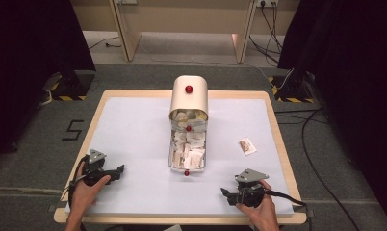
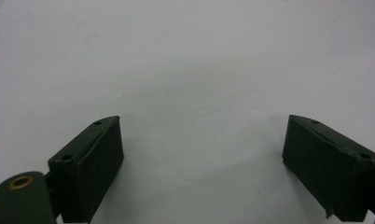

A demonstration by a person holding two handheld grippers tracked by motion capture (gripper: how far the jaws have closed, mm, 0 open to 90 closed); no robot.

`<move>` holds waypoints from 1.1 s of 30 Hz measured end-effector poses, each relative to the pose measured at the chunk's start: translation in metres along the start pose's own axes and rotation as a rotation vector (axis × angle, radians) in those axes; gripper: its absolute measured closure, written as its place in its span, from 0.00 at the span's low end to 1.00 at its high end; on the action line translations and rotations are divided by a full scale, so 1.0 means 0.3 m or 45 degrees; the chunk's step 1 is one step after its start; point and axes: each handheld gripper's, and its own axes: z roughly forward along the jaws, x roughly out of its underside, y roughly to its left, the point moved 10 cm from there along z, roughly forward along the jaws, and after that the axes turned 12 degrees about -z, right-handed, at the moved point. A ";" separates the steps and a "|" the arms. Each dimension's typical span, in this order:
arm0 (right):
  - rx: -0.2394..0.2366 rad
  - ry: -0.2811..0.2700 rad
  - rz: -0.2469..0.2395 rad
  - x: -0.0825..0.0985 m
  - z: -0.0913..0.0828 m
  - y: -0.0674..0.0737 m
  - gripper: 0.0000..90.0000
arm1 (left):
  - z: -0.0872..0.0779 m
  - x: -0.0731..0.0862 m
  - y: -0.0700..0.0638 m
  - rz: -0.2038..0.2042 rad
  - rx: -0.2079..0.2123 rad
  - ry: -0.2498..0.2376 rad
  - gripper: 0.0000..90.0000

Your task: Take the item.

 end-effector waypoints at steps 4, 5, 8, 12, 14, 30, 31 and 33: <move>-0.011 0.004 -0.004 0.006 0.000 0.010 0.31 | 0.000 0.000 0.000 -0.001 0.000 0.000 0.13; -0.013 0.005 -0.003 0.007 0.000 0.013 0.31 | 0.000 0.000 0.000 -0.001 0.000 0.000 0.13; -0.021 0.015 -0.002 0.013 0.000 0.022 0.31 | 0.000 0.000 0.000 -0.001 0.000 0.000 0.13; -0.031 0.030 -0.010 0.023 0.002 0.033 0.30 | 0.000 0.000 0.000 -0.001 0.000 0.000 0.13; -0.034 0.037 -0.021 0.030 0.005 0.043 0.28 | 0.000 0.000 0.000 -0.001 0.000 0.000 0.13; -0.005 0.016 -0.050 0.039 0.004 0.053 0.26 | 0.000 0.000 0.000 -0.001 0.000 0.000 0.13; -0.005 0.016 -0.049 0.039 0.004 0.053 0.26 | 0.000 0.000 0.000 0.000 0.000 0.000 0.13; -0.004 0.014 -0.050 0.039 0.004 0.053 0.26 | 0.000 0.000 0.000 -0.001 0.000 0.000 0.13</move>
